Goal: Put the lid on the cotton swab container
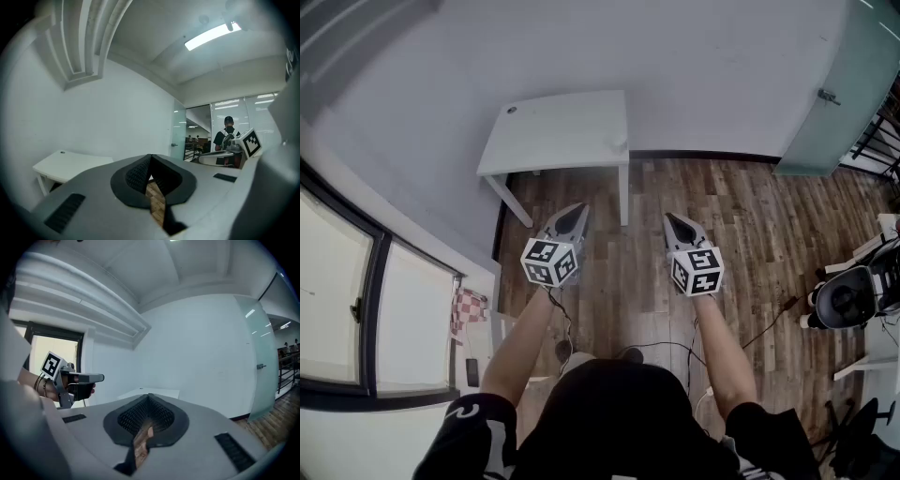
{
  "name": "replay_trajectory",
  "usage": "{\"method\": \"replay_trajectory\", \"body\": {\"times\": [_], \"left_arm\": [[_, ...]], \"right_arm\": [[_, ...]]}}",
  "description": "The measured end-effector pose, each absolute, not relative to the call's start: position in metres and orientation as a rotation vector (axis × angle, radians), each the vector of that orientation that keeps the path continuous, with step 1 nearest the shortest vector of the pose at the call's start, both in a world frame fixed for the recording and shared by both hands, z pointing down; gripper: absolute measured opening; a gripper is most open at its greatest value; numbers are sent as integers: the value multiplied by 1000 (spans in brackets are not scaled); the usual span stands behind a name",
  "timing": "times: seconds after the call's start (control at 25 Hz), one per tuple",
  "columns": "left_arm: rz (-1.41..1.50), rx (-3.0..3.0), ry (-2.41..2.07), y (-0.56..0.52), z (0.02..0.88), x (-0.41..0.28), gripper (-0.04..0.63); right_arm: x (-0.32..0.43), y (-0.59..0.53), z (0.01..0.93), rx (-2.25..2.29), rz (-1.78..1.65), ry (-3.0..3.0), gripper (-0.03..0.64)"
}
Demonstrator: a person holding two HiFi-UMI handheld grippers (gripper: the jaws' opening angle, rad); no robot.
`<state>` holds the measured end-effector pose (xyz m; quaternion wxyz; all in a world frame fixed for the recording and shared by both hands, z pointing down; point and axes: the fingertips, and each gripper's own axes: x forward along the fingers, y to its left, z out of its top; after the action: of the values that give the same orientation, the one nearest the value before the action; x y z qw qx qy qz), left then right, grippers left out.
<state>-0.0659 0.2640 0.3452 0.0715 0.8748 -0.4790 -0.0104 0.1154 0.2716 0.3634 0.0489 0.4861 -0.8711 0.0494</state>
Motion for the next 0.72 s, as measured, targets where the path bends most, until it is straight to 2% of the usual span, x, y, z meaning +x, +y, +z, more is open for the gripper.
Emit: {"method": "replay_trajectory", "body": {"times": [0.72], "left_arm": [[-21,2590,-1459,262,354,-65,26]], "right_arm": [[126,267,378,1452,216,-2650,14]]}}
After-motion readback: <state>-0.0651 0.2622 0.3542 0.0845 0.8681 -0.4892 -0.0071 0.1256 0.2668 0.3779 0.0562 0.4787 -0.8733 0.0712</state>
